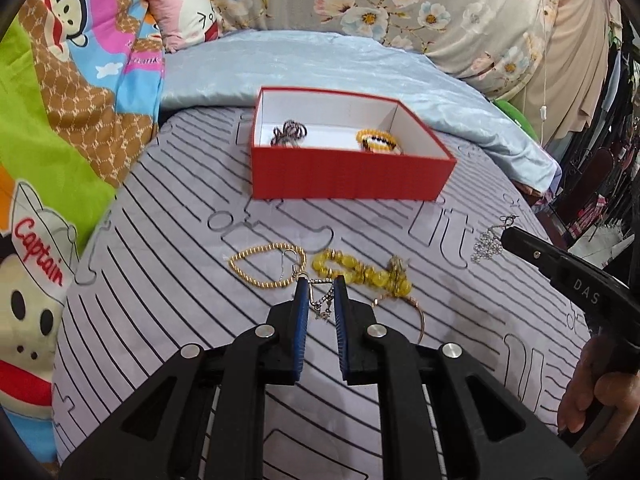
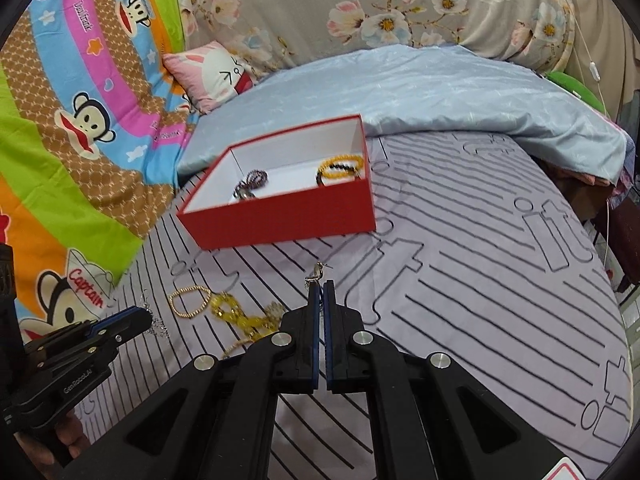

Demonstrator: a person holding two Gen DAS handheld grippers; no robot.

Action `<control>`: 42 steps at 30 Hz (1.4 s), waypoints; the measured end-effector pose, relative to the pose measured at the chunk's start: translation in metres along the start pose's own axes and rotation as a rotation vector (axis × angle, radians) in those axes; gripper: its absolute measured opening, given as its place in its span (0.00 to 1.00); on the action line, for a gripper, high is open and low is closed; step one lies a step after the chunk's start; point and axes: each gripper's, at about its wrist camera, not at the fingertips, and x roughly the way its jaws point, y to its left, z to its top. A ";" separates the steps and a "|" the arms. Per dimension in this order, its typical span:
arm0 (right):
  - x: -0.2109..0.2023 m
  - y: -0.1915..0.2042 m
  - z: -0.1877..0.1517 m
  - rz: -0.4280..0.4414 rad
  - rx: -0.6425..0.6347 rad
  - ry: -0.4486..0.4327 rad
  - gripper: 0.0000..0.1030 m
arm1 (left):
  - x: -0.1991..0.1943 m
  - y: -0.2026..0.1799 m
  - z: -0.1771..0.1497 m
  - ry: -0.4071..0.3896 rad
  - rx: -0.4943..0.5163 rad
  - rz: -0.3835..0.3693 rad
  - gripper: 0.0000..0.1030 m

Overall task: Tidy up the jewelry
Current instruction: 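Carry both silver pieces over the red box and open both tools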

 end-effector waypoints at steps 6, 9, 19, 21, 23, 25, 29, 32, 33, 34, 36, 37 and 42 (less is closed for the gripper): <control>-0.003 0.006 0.024 0.020 -0.020 -0.036 0.02 | -0.006 0.002 0.035 -0.066 0.007 0.016 0.11; -0.001 0.011 0.041 0.026 -0.038 -0.059 0.02 | -0.006 0.003 0.054 -0.097 0.014 0.024 0.11; 0.025 0.026 0.094 0.057 -0.069 -0.099 0.02 | 0.017 0.001 0.117 -0.178 0.044 0.043 0.12; 0.036 0.028 0.102 0.067 -0.068 -0.088 0.02 | 0.025 -0.001 0.127 -0.183 0.050 0.044 0.12; 0.046 0.030 0.107 0.071 -0.067 -0.078 0.02 | 0.033 -0.003 0.133 -0.183 0.049 0.040 0.12; 0.058 0.032 0.111 0.071 -0.071 -0.066 0.02 | 0.044 -0.005 0.141 -0.174 0.049 0.035 0.12; 0.077 0.033 0.115 0.064 -0.073 -0.044 0.02 | 0.066 -0.005 0.149 -0.154 0.053 0.041 0.12; 0.090 0.030 0.116 0.063 -0.069 -0.024 0.02 | 0.080 -0.003 0.149 -0.133 0.046 0.040 0.12; 0.094 0.030 0.116 0.062 -0.067 -0.018 0.02 | 0.085 -0.003 0.149 -0.124 0.043 0.041 0.12; 0.097 0.029 0.116 0.061 -0.066 -0.013 0.02 | 0.089 -0.002 0.149 -0.117 0.042 0.041 0.12; 0.102 0.028 0.115 0.057 -0.069 -0.005 0.02 | 0.096 -0.002 0.148 -0.107 0.046 0.046 0.12; 0.104 0.028 0.115 0.055 -0.071 -0.002 0.02 | 0.098 -0.002 0.148 -0.103 0.047 0.044 0.12; 0.116 0.025 0.114 0.050 -0.066 0.018 0.02 | 0.109 -0.004 0.147 -0.087 0.050 0.042 0.12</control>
